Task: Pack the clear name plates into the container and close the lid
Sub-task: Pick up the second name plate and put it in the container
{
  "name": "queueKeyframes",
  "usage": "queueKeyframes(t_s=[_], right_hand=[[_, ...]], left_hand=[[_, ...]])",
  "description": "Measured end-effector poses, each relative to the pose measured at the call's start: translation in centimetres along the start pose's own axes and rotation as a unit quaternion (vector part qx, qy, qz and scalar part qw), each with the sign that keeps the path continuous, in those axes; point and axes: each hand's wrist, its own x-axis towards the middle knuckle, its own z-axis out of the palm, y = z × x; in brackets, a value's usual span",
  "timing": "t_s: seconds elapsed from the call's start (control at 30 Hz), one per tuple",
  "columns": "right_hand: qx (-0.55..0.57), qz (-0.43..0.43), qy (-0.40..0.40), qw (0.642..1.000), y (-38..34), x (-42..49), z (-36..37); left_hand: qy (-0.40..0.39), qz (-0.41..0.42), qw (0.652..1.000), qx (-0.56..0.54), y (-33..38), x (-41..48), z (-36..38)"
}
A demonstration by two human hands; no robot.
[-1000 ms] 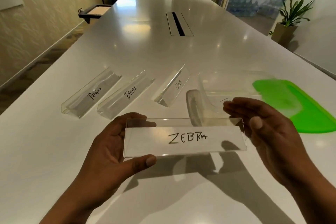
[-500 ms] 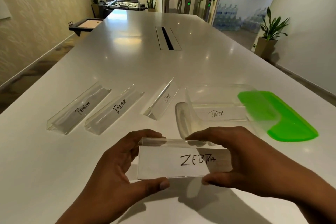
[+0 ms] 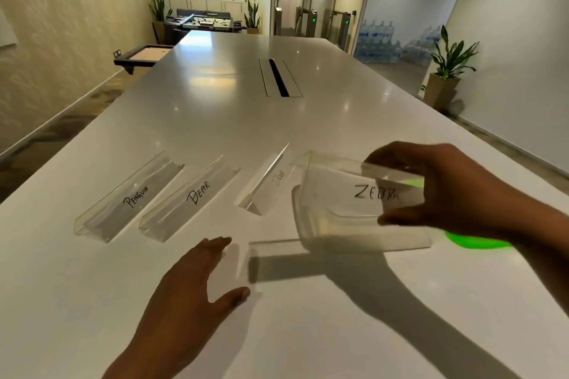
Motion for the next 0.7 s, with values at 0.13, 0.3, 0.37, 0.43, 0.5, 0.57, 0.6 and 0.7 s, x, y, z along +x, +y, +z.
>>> queueKeyframes(t_s=[0.13,0.3,0.37,0.43,0.5,0.57,0.6,0.7], right_hand=[[-0.073,0.024,0.002,0.997,3.0,2.3,-0.8],[-0.111,0.064,-0.045,0.991,7.1,4.3,0.1],[-0.123,0.069,-0.07,0.987,8.2,4.8,0.8],[-0.136,0.072,-0.089,0.984,9.0,5.2,1.4],[-0.141,0.075,-0.104,0.982,9.5,5.4,2.0],[-0.144,0.076,-0.123,0.979,9.8,5.6,2.5],[-0.145,0.077,-0.134,0.977,9.9,5.7,2.8],[-0.146,0.09,-0.163,0.972,10.4,5.8,3.6]], left_hand=[[-0.003,0.005,0.995,0.095,-1.6,0.3,1.3],[0.007,0.014,0.99,0.137,-2.1,0.2,1.8],[0.008,0.013,0.99,0.14,-2.2,0.2,1.8],[0.007,0.013,0.99,0.143,-2.2,0.2,2.0],[0.008,0.011,0.99,0.143,-2.1,0.1,2.0],[0.008,0.009,0.99,0.144,-2.0,0.1,2.0],[0.01,0.009,0.989,0.145,-2.0,0.1,2.0],[0.008,0.006,0.989,0.15,-1.9,-0.1,1.9]])
